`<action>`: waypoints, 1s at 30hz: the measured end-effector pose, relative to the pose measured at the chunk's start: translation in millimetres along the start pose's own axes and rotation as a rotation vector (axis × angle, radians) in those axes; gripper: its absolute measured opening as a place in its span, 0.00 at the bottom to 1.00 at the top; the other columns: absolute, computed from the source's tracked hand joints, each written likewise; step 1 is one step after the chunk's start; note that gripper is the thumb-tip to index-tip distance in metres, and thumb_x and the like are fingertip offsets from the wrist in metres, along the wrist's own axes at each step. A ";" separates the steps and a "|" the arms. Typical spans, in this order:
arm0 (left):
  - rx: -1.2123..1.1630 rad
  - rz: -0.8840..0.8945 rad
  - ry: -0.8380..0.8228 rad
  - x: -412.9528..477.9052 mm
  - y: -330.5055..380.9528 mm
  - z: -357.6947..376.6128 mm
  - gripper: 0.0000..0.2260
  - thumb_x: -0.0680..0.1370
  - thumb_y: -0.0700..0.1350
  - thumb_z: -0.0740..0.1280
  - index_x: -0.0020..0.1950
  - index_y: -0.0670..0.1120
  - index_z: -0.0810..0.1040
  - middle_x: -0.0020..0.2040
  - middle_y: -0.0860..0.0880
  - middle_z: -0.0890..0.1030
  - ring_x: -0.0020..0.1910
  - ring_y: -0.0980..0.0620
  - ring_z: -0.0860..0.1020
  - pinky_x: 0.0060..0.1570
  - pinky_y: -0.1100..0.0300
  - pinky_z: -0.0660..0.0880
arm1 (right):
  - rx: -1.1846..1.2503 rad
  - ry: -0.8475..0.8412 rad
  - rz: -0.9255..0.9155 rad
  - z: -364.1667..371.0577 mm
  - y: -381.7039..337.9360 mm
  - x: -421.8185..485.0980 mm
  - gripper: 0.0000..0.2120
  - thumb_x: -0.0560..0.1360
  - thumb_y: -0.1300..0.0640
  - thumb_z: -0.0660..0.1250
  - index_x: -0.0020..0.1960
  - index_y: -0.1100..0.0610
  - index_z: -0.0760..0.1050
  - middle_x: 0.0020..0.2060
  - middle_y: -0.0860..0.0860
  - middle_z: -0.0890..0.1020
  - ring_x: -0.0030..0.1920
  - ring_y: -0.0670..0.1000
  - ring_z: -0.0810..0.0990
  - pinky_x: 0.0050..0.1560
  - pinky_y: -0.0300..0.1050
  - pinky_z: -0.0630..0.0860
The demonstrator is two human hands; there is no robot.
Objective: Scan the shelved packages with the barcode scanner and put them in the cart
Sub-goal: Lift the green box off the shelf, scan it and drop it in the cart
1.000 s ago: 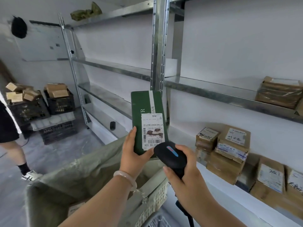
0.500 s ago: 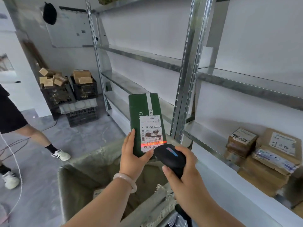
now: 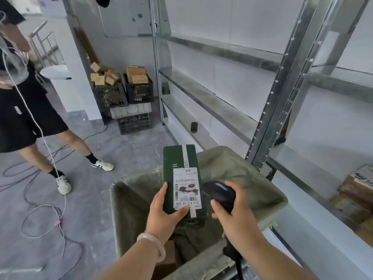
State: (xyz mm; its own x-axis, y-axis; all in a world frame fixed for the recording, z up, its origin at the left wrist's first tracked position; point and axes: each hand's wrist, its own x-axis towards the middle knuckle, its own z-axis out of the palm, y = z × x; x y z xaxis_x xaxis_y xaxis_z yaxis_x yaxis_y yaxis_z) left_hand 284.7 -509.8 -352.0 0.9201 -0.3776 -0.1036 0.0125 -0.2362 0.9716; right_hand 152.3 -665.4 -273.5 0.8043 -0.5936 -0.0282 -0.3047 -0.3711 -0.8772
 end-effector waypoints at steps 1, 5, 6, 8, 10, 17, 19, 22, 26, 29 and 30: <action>0.011 -0.033 -0.001 -0.8 -9.0 -6.1 0.43 0.68 0.48 0.80 0.76 0.63 0.60 0.68 0.60 0.71 0.67 0.55 0.72 0.69 0.48 0.71 | -0.006 -0.025 0.016 6.8 2.7 3.9 0.25 0.76 0.47 0.68 0.65 0.36 0.58 0.53 0.42 0.77 0.47 0.45 0.83 0.41 0.54 0.82; 0.041 -0.178 0.029 0.4 -39.3 -27.1 0.44 0.69 0.47 0.80 0.77 0.62 0.59 0.69 0.57 0.71 0.66 0.54 0.73 0.68 0.48 0.72 | -0.027 -0.128 0.060 30.7 9.1 15.7 0.24 0.78 0.50 0.67 0.68 0.40 0.58 0.49 0.43 0.78 0.41 0.42 0.84 0.32 0.42 0.79; 0.047 -0.213 0.040 1.1 -46.0 -31.3 0.44 0.69 0.47 0.79 0.78 0.61 0.58 0.69 0.56 0.71 0.65 0.53 0.73 0.68 0.49 0.72 | -0.035 -0.153 0.073 36.2 10.2 18.6 0.24 0.78 0.51 0.67 0.68 0.40 0.58 0.49 0.43 0.78 0.41 0.42 0.84 0.31 0.42 0.79; 0.046 -0.271 0.053 1.9 -55.8 -38.5 0.44 0.69 0.46 0.79 0.78 0.59 0.58 0.69 0.55 0.72 0.65 0.53 0.74 0.67 0.49 0.72 | -0.050 -0.189 0.091 47.5 12.1 24.6 0.25 0.78 0.50 0.67 0.67 0.38 0.57 0.49 0.43 0.78 0.40 0.43 0.84 0.32 0.44 0.80; 0.041 -0.328 0.079 4.5 -64.5 -44.3 0.44 0.70 0.44 0.79 0.79 0.57 0.58 0.68 0.53 0.73 0.63 0.52 0.75 0.67 0.49 0.73 | -0.064 -0.204 0.105 58.7 14.2 30.8 0.24 0.77 0.50 0.67 0.66 0.37 0.57 0.48 0.44 0.79 0.40 0.44 0.84 0.33 0.48 0.82; 0.187 -0.490 0.175 19.8 -86.3 -59.1 0.39 0.74 0.46 0.74 0.79 0.59 0.57 0.73 0.48 0.68 0.66 0.46 0.73 0.63 0.51 0.75 | -0.053 -0.268 0.128 94.9 17.1 50.2 0.25 0.78 0.51 0.66 0.69 0.41 0.58 0.55 0.47 0.77 0.39 0.41 0.84 0.27 0.35 0.75; 0.276 -0.524 0.181 22.2 -83.5 -53.3 0.36 0.78 0.41 0.69 0.79 0.59 0.55 0.77 0.46 0.61 0.68 0.44 0.71 0.52 0.56 0.79 | -0.044 -0.289 0.129 102.7 16.9 54.1 0.24 0.79 0.52 0.66 0.69 0.42 0.58 0.55 0.48 0.77 0.39 0.40 0.84 0.27 0.34 0.74; 0.431 -0.488 0.166 23.7 -77.4 -44.7 0.34 0.80 0.43 0.66 0.78 0.63 0.53 0.80 0.52 0.53 0.73 0.45 0.65 0.63 0.50 0.76 | -0.048 -0.296 0.119 109.4 16.0 57.6 0.24 0.78 0.51 0.66 0.68 0.40 0.58 0.52 0.46 0.78 0.39 0.43 0.84 0.28 0.37 0.76; 0.548 -0.357 0.024 30.0 -65.2 -44.8 0.34 0.79 0.51 0.67 0.79 0.64 0.50 0.80 0.56 0.52 0.77 0.49 0.59 0.72 0.48 0.66 | -0.053 -0.258 0.093 103.3 15.1 58.7 0.25 0.77 0.49 0.67 0.66 0.37 0.58 0.50 0.43 0.78 0.42 0.45 0.84 0.34 0.46 0.81; 0.576 -0.250 -0.053 38.8 -38.8 -36.7 0.35 0.79 0.56 0.66 0.79 0.63 0.49 0.81 0.56 0.52 0.79 0.50 0.53 0.76 0.50 0.59 | -0.016 -0.208 0.091 88.3 14.1 55.3 0.24 0.77 0.50 0.68 0.66 0.37 0.59 0.49 0.43 0.79 0.40 0.44 0.84 0.33 0.43 0.80; 0.597 -0.199 -0.085 42.0 -26.7 -30.4 0.35 0.78 0.57 0.66 0.79 0.63 0.49 0.81 0.56 0.52 0.79 0.50 0.53 0.76 0.49 0.58 | -0.014 -0.180 0.089 81.8 14.2 53.7 0.25 0.77 0.49 0.68 0.66 0.37 0.59 0.50 0.43 0.79 0.41 0.45 0.84 0.35 0.44 0.81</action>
State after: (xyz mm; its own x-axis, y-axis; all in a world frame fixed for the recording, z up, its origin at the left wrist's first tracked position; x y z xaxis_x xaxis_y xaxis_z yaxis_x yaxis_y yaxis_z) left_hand 335.0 -492.1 -375.8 0.8882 -0.3392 -0.3099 -0.0633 -0.7584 0.6487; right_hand 232.9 -644.2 -326.7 0.8517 -0.4876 -0.1921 -0.3851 -0.3334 -0.8606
